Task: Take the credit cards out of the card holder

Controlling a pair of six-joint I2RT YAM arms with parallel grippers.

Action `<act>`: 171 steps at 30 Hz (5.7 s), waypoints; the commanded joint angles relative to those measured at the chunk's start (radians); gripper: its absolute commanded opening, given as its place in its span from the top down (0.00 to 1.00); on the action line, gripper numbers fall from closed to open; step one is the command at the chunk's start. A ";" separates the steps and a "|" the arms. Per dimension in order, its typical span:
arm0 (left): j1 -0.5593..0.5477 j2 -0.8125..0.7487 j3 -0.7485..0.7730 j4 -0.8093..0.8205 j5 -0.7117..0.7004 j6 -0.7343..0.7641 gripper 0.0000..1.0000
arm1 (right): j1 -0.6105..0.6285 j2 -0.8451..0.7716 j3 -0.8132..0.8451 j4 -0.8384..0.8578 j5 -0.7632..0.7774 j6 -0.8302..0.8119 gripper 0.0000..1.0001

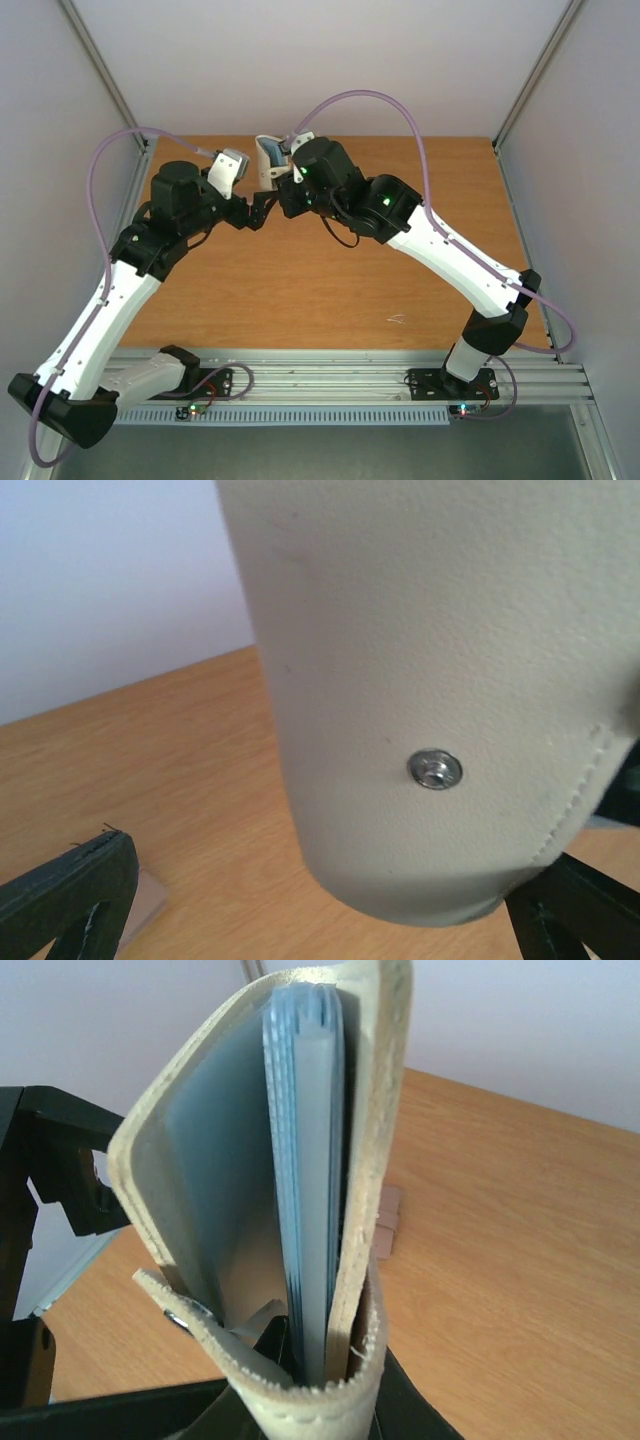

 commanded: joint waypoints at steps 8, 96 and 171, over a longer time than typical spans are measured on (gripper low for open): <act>0.151 -0.096 -0.058 0.041 0.135 -0.066 0.00 | -0.081 -0.094 -0.032 0.009 -0.212 -0.034 0.99; 0.171 -0.110 -0.036 0.289 0.541 -0.329 1.00 | -0.434 -0.013 -0.014 0.250 -1.236 -0.100 0.57; 0.174 -0.165 -0.074 0.330 0.604 -0.347 1.00 | -0.408 -0.152 -0.117 0.360 -1.201 -0.022 0.55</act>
